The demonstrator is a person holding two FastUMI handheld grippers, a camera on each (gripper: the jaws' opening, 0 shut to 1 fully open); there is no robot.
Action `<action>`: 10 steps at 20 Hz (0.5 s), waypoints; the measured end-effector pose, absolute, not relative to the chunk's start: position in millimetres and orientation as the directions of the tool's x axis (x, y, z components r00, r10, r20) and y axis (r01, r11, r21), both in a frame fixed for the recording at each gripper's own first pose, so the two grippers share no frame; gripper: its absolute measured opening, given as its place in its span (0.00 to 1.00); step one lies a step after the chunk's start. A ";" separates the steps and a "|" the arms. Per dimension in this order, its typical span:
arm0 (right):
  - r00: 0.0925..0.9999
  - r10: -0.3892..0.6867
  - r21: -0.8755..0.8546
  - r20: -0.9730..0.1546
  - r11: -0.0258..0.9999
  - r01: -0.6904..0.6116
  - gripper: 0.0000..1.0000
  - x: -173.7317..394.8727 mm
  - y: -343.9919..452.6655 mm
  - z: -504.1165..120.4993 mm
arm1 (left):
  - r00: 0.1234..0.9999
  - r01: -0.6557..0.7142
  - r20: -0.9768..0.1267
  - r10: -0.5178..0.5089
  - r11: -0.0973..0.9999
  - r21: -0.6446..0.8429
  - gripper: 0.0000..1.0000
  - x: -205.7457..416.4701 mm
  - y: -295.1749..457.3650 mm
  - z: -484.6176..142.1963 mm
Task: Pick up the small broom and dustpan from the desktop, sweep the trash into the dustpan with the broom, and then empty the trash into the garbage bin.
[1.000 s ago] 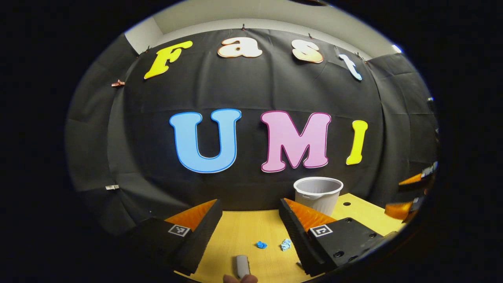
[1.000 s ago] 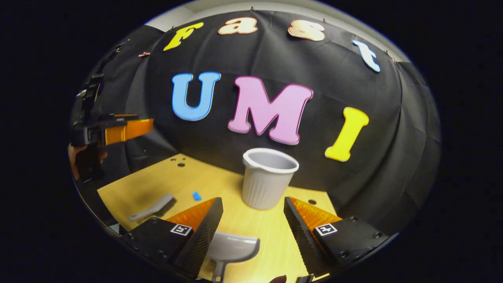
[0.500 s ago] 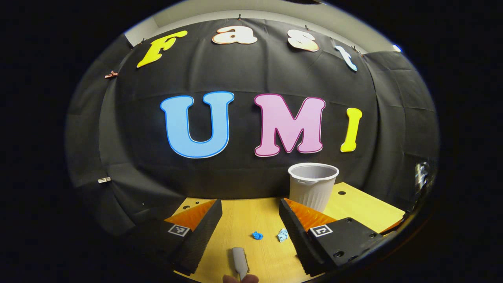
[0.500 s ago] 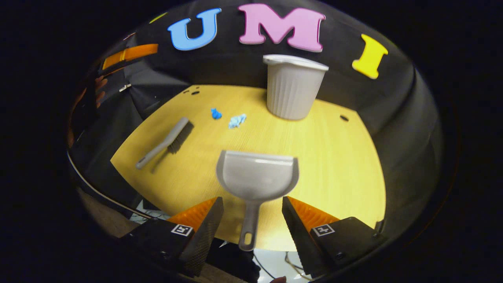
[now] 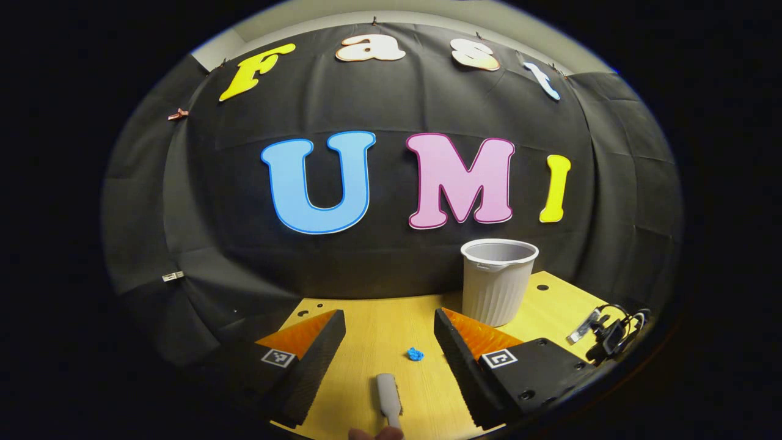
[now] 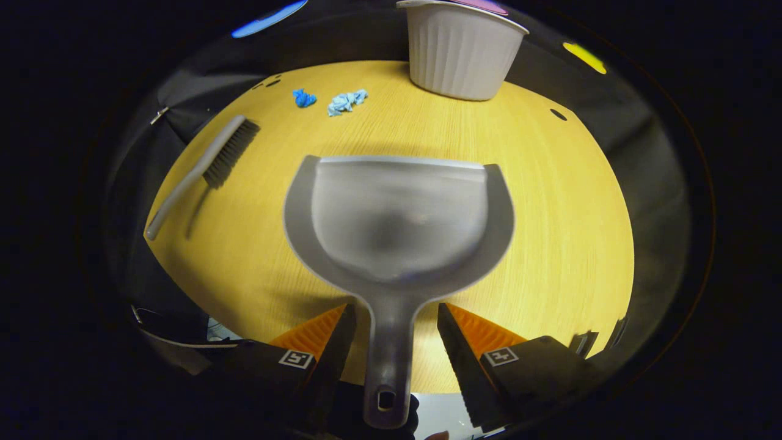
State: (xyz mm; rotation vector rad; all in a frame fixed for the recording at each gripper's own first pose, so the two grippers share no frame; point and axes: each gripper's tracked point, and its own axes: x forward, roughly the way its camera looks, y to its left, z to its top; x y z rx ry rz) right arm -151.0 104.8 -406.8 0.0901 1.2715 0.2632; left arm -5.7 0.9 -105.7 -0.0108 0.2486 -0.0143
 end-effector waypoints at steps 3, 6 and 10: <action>0.253 0.248 0.225 -0.935 0.968 -0.114 0.78 -142.7 111.8 -412.1 | 0.969 0.000 -0.248 -0.001 1.000 -0.006 0.95 -6.6 6.1 -106.5; 0.241 0.235 0.223 -0.942 0.972 -0.079 0.71 -136.7 107.9 -412.1 | 0.968 -0.008 -0.253 0.007 1.000 -0.003 0.95 -7.7 8.5 -109.5; 0.265 0.235 0.227 -0.935 0.972 -0.059 0.48 -126.0 102.5 -414.9 | 0.966 -0.002 -0.260 0.003 1.000 0.004 0.95 -6.7 7.2 -116.2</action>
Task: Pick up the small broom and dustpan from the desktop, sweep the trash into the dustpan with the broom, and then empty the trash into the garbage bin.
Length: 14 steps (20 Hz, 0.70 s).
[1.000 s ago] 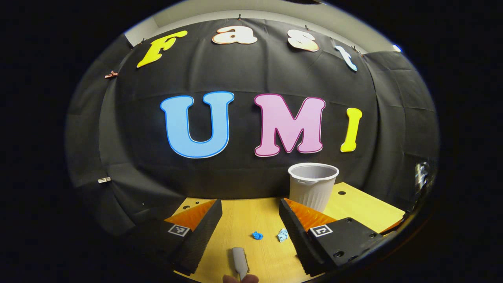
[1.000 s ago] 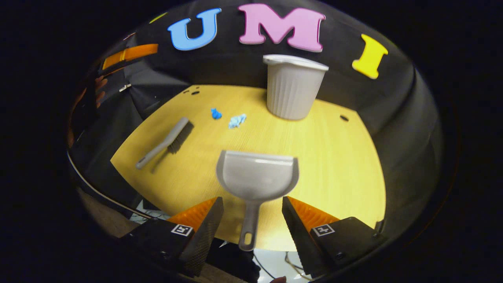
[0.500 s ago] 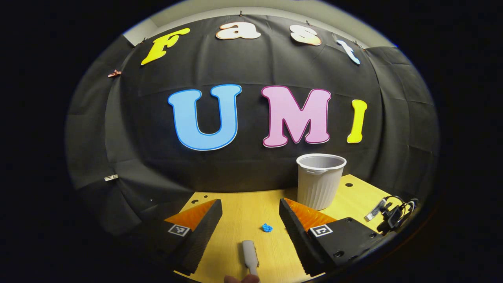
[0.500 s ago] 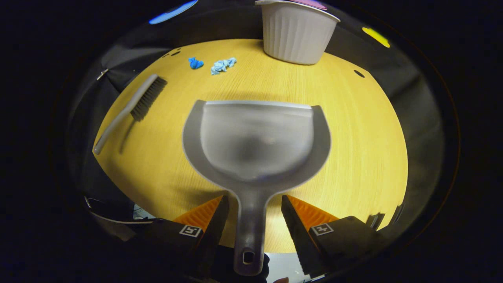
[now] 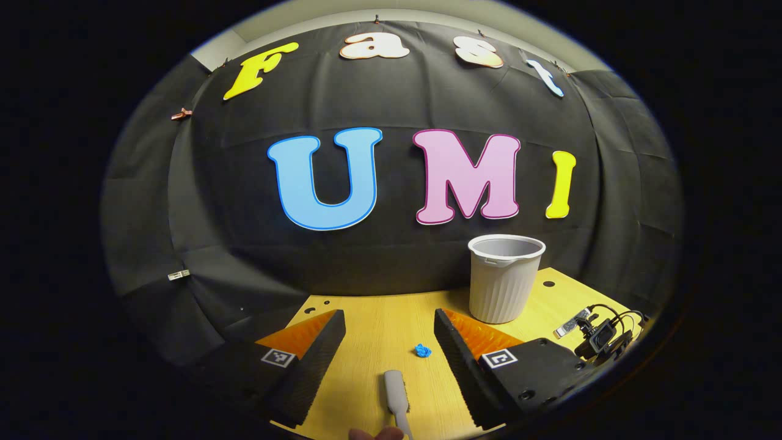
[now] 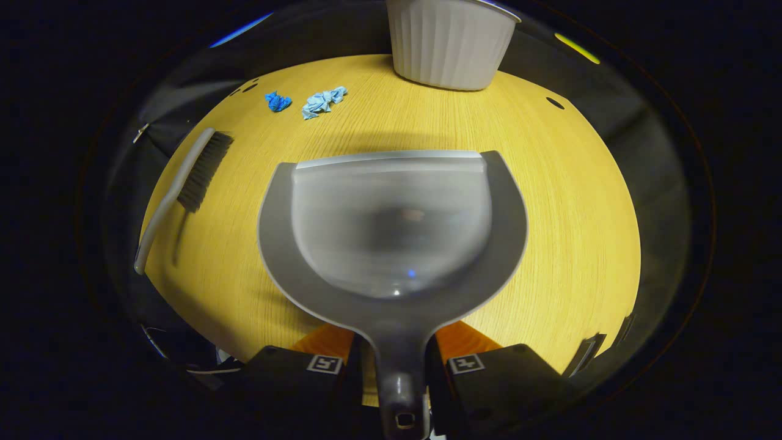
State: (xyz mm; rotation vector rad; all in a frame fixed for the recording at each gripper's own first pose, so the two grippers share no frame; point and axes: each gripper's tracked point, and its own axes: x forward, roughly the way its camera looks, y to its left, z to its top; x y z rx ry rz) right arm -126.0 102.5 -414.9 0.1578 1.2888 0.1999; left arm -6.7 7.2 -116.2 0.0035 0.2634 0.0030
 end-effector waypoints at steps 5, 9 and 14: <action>0.284 0.247 0.234 -0.926 0.969 -0.080 0.31 -126.4 100.9 -414.2 | 0.940 -0.015 -0.342 0.018 1.000 0.012 0.94 -13.2 15.3 -144.6; 0.305 0.253 0.224 -0.918 0.966 -0.127 0.35 -127.3 97.9 -404.8 | 0.885 -0.005 -0.466 0.001 1.000 -0.006 0.94 -23.4 16.1 -186.0; 0.332 0.280 0.212 -0.901 0.950 -0.227 0.35 -123.5 85.9 -378.9 | 0.721 0.051 -0.685 -0.107 0.994 -0.101 0.95 -41.2 -9.1 -264.2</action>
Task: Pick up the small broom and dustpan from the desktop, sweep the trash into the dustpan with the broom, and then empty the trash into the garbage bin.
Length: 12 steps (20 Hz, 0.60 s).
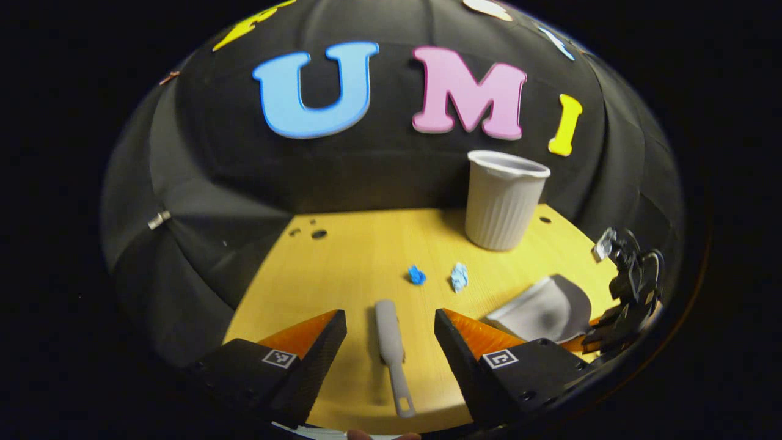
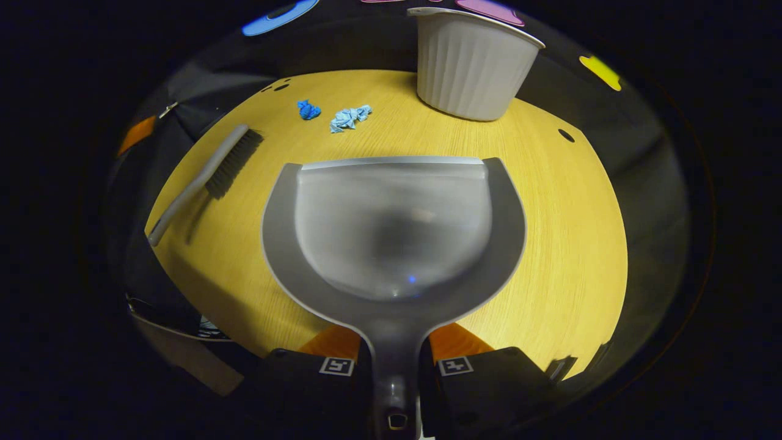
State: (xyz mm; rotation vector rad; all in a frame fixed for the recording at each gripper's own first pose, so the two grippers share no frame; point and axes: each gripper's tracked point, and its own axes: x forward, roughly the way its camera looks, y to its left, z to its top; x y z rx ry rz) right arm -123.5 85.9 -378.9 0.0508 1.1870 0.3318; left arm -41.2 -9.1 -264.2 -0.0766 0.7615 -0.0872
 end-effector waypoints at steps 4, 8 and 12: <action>0.329 0.284 0.192 -0.901 0.939 -0.284 0.35 -123.2 74.9 -372.6 | 0.602 0.032 -0.788 -0.132 0.989 -0.141 0.92 -44.0 -14.2 -317.5; 0.340 0.283 0.188 -0.897 0.939 -0.288 0.35 -120.0 64.9 -364.6 | 0.450 -0.008 -0.889 -0.085 0.995 -0.099 0.94 -58.2 -2.6 -374.8; 0.326 0.299 0.199 -0.897 0.931 -0.306 0.35 -118.5 64.5 -366.5 | 0.347 0.003 -0.933 -0.099 0.995 -0.105 0.89 -64.9 -8.9 -409.7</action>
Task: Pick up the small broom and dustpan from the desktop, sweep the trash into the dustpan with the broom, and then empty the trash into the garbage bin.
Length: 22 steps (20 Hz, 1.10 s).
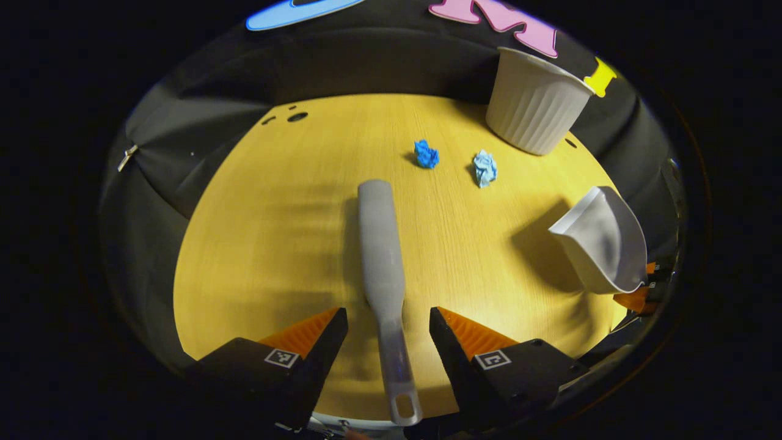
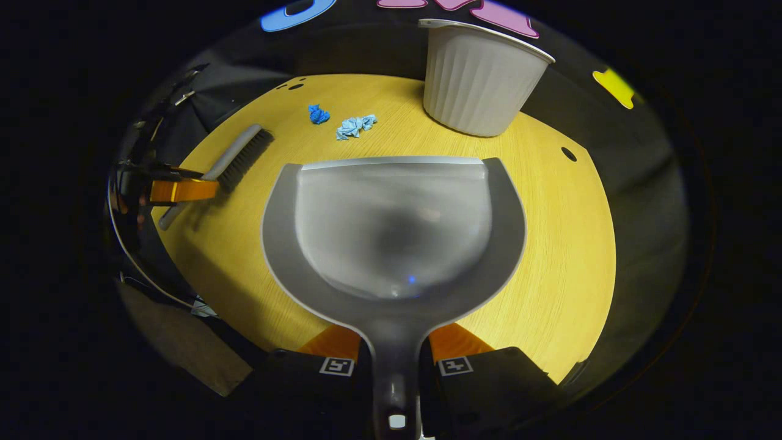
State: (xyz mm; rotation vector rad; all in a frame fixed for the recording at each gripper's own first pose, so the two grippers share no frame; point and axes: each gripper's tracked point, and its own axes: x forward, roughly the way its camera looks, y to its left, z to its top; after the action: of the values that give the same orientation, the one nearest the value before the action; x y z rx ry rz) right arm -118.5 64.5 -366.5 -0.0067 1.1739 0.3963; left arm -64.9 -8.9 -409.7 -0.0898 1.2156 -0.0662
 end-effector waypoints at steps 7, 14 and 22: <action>0.222 0.309 0.187 -0.925 0.878 -0.441 0.35 -99.0 51.3 -371.9 | 0.274 -0.014 -0.959 -0.073 0.997 -0.080 0.75 -59.2 -12.6 -439.1; 0.145 0.325 0.199 -0.935 0.816 -0.543 0.35 -63.8 47.7 -376.5 | 0.240 0.049 -0.967 -0.083 0.996 -0.073 0.32 -51.7 -14.3 -440.4; 0.053 0.309 0.210 -0.950 0.751 -0.626 0.35 -48.6 51.9 -382.4 | 0.393 0.138 -0.919 -0.026 0.990 0.031 0.25 79.1 26.7 -426.8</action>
State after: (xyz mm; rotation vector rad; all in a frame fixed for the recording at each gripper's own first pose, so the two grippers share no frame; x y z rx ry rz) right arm -48.6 51.9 -382.4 -0.2897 1.3410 0.7255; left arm 79.1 26.7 -426.8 0.1077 1.1634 -0.1043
